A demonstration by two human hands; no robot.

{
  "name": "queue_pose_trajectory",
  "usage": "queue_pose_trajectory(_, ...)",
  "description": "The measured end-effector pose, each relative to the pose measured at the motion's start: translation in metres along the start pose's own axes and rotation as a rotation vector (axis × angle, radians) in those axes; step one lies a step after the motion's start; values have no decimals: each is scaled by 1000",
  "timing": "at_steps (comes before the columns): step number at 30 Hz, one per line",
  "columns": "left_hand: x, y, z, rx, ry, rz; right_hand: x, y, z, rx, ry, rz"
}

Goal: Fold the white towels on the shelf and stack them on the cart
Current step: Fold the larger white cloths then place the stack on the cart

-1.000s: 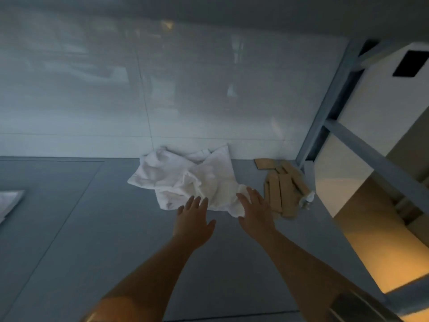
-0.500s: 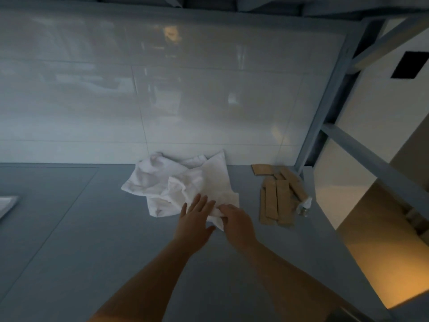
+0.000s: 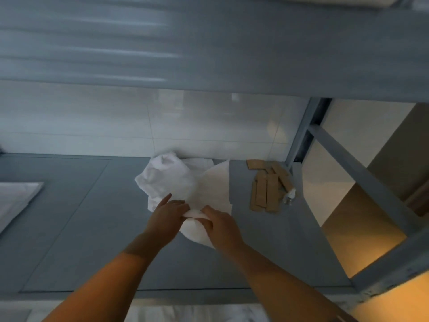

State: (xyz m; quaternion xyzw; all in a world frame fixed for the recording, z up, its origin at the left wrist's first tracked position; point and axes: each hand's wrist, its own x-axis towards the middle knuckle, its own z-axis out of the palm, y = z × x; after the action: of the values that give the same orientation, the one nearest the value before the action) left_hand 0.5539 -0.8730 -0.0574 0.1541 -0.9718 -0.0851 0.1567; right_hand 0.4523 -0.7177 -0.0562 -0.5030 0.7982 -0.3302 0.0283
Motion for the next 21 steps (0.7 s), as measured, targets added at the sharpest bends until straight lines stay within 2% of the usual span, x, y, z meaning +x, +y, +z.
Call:
queue_pose_trajectory(7,-69,-38,-26,9,-97,-84,-27,-57,42,8,-47,18)
queue_pose_trajectory(12,-114,-77,-45,76,-234,-129,-42,-107,93,-3,-150,181)
queue_pose_trajectory(15,-148,-103,-59,6,-274,-117,-55,-144,119,88,-111,201)
queue_pose_trajectory(18,-179,-123,-74,-186,-299,-112,-67,-174,137,130,-138,191)
queue_pose_trajectory(21,-204,-142,-86,-254,-230,-36,-72,-198,148,204,-147,159)
